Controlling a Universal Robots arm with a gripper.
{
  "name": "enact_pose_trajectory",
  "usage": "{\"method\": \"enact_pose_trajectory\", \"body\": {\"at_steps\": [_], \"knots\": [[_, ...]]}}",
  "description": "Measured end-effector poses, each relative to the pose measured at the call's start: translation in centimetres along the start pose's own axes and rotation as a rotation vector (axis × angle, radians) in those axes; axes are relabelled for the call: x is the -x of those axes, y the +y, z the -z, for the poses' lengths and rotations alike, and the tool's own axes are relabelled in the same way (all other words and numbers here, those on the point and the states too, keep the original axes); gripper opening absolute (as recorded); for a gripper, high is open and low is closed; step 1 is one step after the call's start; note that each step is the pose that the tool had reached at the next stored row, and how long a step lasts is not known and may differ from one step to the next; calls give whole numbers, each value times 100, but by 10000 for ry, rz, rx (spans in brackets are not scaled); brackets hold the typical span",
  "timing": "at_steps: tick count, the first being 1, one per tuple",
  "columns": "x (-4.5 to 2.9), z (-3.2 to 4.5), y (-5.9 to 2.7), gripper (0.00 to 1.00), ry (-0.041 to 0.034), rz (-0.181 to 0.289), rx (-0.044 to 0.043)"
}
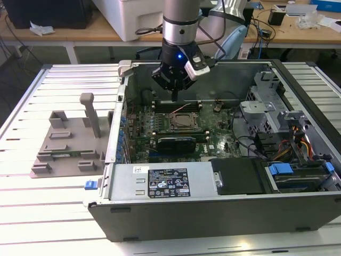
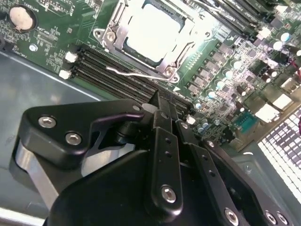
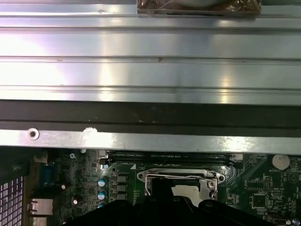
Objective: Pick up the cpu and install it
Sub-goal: 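Install the first cpu locking lever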
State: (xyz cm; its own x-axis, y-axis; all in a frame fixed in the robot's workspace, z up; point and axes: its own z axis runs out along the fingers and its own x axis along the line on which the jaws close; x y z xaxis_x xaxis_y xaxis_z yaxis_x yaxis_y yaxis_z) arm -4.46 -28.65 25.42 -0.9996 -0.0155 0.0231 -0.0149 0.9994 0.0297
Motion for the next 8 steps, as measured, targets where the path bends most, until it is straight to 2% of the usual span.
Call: {"method": "enact_pose_trajectory", "body": {"at_steps": [1, 4, 8], "knots": [[1, -40, -1, 11, 0, 7, 1], [2, -93, 2, 11, 2, 86, -1], [8, -181, 54, 11, 12, 430, -9]]}}
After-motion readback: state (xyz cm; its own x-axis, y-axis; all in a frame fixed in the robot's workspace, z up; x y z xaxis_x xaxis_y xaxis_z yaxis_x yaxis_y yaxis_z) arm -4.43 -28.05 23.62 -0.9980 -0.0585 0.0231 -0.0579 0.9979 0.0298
